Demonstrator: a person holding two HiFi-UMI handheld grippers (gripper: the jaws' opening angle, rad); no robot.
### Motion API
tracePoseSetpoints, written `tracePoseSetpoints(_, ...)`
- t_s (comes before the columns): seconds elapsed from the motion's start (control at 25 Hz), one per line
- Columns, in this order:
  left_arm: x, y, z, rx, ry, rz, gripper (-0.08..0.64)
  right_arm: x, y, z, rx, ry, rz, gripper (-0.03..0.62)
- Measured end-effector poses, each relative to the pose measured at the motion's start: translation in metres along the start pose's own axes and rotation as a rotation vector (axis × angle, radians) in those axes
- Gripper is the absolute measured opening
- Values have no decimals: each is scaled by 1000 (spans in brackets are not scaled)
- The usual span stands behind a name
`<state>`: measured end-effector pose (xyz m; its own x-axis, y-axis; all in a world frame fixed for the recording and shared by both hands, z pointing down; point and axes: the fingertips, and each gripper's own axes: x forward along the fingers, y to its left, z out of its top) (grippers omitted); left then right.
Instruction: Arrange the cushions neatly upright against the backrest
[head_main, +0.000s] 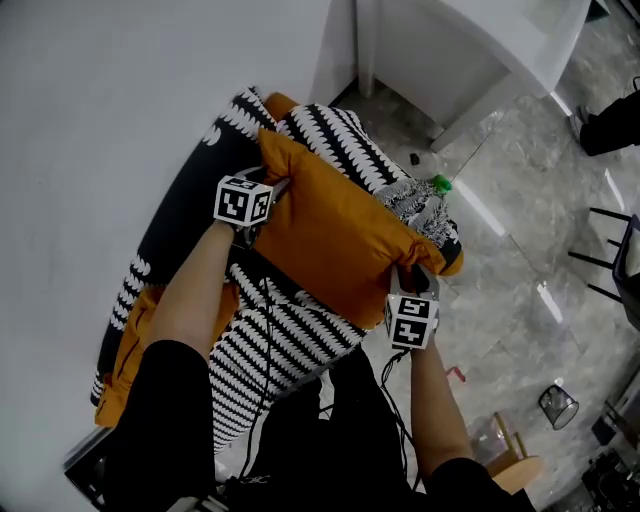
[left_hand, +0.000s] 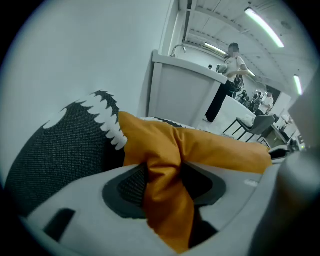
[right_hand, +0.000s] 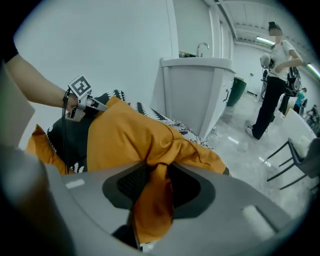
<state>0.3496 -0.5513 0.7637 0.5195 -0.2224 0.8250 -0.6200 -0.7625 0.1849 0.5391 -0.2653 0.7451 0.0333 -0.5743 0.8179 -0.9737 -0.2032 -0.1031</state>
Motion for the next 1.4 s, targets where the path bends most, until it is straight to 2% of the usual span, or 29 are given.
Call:
tracePoseSetpoints(0.16, -4, -15, -12, -1, 71, -41, 129, 2, 2, -2, -23, 28, 24, 69)
tracePoseSetpoints(0.28, -19, -29, -23, 2, 105, -50, 62, -5, 0, -5, 3, 33, 13, 44)
tracePoseSetpoints(0.4, -45, -36, -23, -4, 70, -40, 51, -20, 0, -5, 76, 36, -2, 31)
tracePoseSetpoints(0.52, -81, -45, -21, -15, 34, -35, 50, -42, 6, 0, 54, 21, -27, 26)
tracePoseSetpoints(0.68, -145, -46, -26, -42, -29, -1, 49, -79, 27, 21, 18, -46, -25, 23)
tracePoseSetpoints(0.92, -260, -39, -38, -151, -198, 113, 49, -120, 67, 75, -57, -144, 15, 21)
tracePoseSetpoints(1.08, -328, -32, -57, -240, -273, 217, 51, -131, 101, 117, -144, -194, 76, 21)
tracePoseSetpoints(1.24, -380, -28, -92, -373, -335, 294, 51, -132, 141, 153, -222, -218, 126, 21)
tracePoseSetpoints(1.4, -410, -32, -121, -507, -403, 364, 52, -123, 180, 200, -290, -250, 150, 18)
